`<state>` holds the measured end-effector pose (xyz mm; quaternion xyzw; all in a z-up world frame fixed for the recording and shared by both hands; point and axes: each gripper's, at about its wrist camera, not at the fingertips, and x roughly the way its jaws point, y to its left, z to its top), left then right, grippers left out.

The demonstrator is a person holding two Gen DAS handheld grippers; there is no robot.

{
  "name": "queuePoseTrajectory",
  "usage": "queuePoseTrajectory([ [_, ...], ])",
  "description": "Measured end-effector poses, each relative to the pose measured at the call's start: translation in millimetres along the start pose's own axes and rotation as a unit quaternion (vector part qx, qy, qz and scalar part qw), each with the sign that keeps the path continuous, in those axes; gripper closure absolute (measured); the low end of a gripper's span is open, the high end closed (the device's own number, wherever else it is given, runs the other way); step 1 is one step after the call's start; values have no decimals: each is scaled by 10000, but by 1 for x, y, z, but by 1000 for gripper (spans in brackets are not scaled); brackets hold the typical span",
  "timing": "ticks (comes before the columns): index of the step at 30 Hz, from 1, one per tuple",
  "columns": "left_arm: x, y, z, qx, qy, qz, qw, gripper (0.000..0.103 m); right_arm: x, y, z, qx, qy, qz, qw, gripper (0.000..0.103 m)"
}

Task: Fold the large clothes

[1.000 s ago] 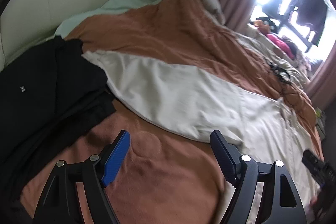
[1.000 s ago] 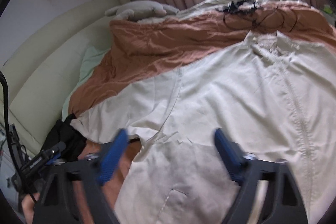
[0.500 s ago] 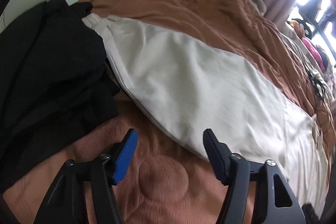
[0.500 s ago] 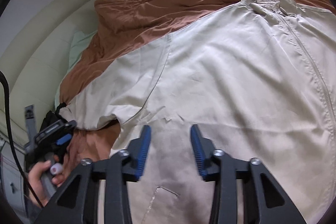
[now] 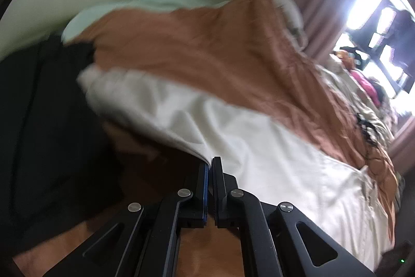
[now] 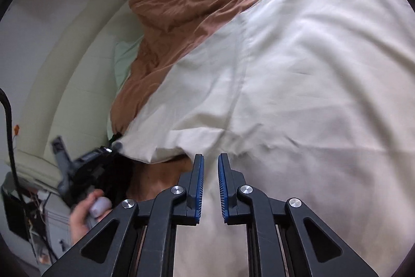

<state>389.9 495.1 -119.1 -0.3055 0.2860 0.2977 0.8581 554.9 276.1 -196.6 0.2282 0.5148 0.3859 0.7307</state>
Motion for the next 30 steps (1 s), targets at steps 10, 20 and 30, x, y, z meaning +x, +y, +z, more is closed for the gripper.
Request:
queuePoseTrajectory([
  [10, -43, -37, 27, 502, -164, -549, 9971, 101, 71, -10, -6, 780, 583, 613, 9934, 95],
  [20, -75, -93, 36, 920, -316, -1208, 9879, 101, 57, -5, 6, 602, 745, 669, 9932, 95],
  [30, -98, -155, 2, 1634, -167, -2020, 9655, 101, -49, -27, 10, 597, 83, 14, 9982, 95],
])
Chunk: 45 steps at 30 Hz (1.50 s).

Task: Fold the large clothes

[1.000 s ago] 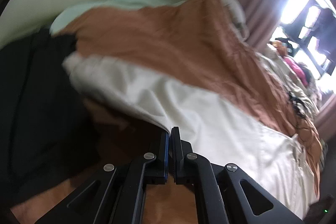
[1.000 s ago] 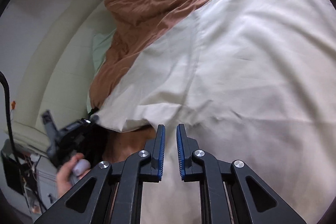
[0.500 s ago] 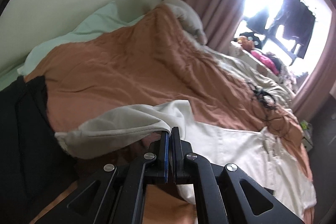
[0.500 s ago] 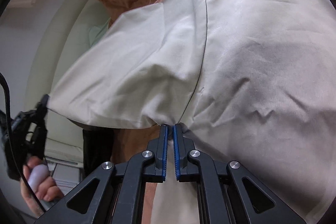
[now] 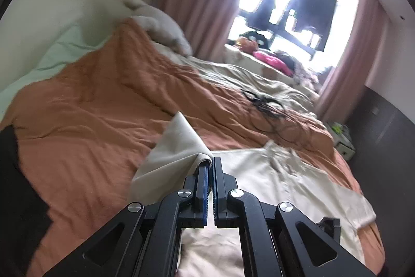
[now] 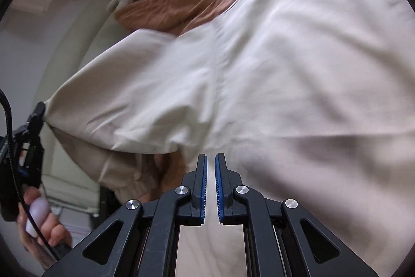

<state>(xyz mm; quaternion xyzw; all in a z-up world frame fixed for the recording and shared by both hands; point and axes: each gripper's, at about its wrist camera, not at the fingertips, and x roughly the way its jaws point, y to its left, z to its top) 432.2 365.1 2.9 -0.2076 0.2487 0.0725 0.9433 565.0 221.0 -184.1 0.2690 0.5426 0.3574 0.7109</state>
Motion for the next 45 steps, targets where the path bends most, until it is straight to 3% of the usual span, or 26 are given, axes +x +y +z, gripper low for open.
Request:
queuePoseTrajectory([
  [6, 15, -38, -16, 380, 313, -381, 9981, 101, -73, -36, -11, 173, -464, -156, 9986, 95],
  [10, 25, -58, -37, 507, 557, -537, 9957, 101, -110, -57, -20, 328, -704, -500, 9957, 95],
  [12, 31, -71, -48, 557, 683, -629, 9941, 101, -115, -68, -16, 435, -806, -668, 9936, 95],
  [20, 61, -109, -78, 631, 1168, -890, 9872, 99, -132, -97, -1, 721, -994, -689, 9900, 95],
  [21, 66, -110, -83, 599, 1350, -917, 9848, 96, -132, -97, 0, 735, -996, -691, 9899, 95],
  [22, 70, -112, -87, 569, 1518, -985, 9819, 85, -133, -98, -1, 750, -997, -693, 9898, 95],
  [23, 74, -112, -91, 526, 1711, -1069, 9780, 66, -135, -100, -2, 778, -996, -686, 9896, 92],
  [24, 76, -111, -97, 462, 1900, -1154, 9739, 55, -136, -101, -3, 816, -996, -685, 9893, 82],
  [25, 74, -109, -100, 432, 1950, -1179, 9727, 37, -137, -102, -3, 846, -1008, -686, 9889, 76],
  [26, 69, -108, -103, 427, 1948, -1191, 9726, 29, -138, -103, -3, 859, -1034, -697, 9885, 68],
  [27, 61, -107, -104, 468, 1911, -1190, 9732, 28, -139, -102, -3, 855, -1067, -712, 9880, 68],
  [32, 25, -85, -95, 743, 1696, -667, 9804, 27, -138, -90, -4, 574, -1135, -852, 9882, 68],
  [38, -21, -18, -86, 371, 1406, 76, 9893, 25, -115, -55, -10, -81, -1043, -876, 9906, 67],
  [40, -34, 9, -89, 166, 1389, 281, 9898, 25, -103, -39, -14, -376, -963, -894, 9906, 60],
  [43, -47, 41, -94, -86, 1387, 542, 9888, 26, -81, -10, -25, -916, -792, -947, 9881, 40],
  [45, -54, 58, -98, -218, 1386, 625, 9881, 26, -66, 8, -34, -1260, -681, -1058, 9840, 35],
])
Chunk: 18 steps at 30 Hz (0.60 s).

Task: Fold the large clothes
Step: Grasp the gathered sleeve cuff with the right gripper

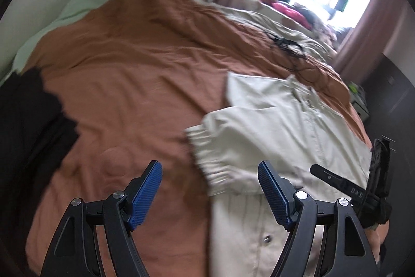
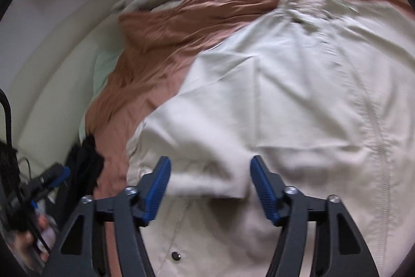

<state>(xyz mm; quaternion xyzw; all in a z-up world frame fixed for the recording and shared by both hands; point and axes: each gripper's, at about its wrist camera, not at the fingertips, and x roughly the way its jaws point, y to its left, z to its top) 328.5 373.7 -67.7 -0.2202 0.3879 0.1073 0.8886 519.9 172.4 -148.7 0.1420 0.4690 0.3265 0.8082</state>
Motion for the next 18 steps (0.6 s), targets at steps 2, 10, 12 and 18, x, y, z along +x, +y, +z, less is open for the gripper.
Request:
queuePoseTrajectory([
  [2, -5, 20, -7, -132, 31, 87, 9999, 26, 12, 21, -7, -299, 122, -39, 9995, 35],
  [10, -24, 76, -30, -449, 34, 313, 9985, 26, 49, 87, -28, -1656, 278, -351, 9852, 15],
  [12, -28, 89, -36, -522, 72, 338, 9980, 26, 64, 102, -34, -1938, 362, -420, 9795, 15],
  [18, -37, 118, -50, -658, 120, 503, 9965, 26, 118, 127, -51, -2299, 801, -948, 9653, 15],
])
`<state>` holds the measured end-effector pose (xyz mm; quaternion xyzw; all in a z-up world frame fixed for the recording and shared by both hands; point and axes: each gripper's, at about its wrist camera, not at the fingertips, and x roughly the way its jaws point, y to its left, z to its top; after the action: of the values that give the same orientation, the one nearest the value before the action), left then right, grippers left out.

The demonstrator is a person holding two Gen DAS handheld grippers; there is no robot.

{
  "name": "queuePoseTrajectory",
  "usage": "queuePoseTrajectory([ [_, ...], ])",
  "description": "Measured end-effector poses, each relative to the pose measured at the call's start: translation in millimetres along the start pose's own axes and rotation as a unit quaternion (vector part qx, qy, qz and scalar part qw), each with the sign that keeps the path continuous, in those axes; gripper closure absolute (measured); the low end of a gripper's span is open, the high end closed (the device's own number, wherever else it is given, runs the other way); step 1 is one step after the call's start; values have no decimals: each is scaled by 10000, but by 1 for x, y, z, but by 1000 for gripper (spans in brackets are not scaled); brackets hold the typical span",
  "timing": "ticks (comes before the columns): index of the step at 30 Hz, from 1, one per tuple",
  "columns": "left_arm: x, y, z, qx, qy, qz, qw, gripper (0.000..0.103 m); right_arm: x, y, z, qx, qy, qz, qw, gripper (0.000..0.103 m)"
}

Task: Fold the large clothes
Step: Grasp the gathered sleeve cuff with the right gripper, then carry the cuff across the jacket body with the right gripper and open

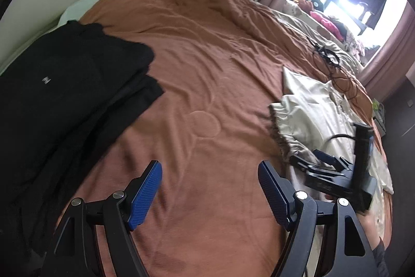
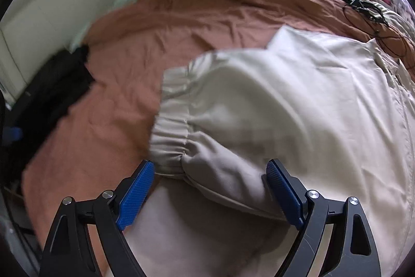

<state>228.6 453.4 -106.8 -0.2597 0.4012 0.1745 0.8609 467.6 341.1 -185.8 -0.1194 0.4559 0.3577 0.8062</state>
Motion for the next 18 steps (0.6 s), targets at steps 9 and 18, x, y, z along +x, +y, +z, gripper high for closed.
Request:
queuePoseTrajectory([
  [9, 13, -1, -5, -71, 129, -23, 9999, 26, -1, -10, 1, 196, 13, 143, 9997, 87],
  [18, 11, -47, -1, 365, -42, -281, 9989, 26, -54, -60, 2, 1002, -561, 1090, 9874, 95],
])
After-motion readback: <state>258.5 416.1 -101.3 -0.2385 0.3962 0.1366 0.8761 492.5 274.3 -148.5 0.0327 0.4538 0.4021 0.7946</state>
